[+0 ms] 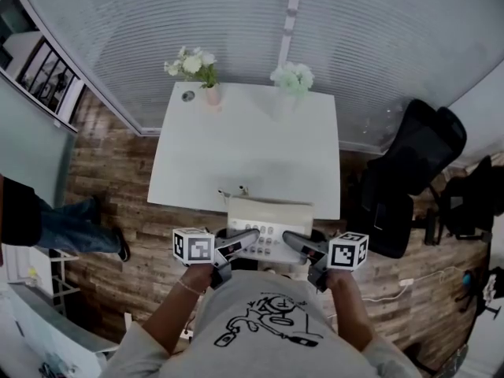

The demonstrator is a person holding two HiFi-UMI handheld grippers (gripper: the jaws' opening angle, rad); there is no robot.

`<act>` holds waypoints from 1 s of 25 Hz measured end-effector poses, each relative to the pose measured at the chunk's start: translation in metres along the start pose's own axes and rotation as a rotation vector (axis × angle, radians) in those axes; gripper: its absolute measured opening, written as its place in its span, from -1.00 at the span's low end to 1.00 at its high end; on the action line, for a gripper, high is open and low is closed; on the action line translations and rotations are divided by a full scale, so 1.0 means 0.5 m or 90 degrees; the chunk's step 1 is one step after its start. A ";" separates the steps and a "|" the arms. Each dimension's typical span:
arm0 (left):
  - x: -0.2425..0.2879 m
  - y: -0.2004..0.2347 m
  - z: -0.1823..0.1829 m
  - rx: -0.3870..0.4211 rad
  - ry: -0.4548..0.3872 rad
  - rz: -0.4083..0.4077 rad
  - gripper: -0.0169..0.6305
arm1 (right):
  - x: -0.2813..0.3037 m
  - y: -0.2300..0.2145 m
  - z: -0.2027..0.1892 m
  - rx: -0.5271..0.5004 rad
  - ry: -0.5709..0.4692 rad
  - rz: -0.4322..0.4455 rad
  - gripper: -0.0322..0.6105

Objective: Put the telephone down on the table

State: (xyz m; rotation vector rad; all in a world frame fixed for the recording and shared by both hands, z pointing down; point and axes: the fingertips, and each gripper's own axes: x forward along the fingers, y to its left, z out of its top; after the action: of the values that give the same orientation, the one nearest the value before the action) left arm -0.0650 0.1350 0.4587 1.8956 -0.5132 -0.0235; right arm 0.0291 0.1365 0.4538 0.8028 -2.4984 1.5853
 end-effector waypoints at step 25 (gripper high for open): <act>0.026 0.058 0.102 -0.018 0.022 0.003 -0.20 | 0.069 -0.036 0.089 0.024 -0.003 -0.013 -0.01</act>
State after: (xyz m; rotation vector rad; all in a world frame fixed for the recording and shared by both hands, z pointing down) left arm -0.0762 0.0767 0.4681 1.8647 -0.4916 0.0054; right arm 0.0171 0.0788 0.4594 0.8356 -2.4620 1.6304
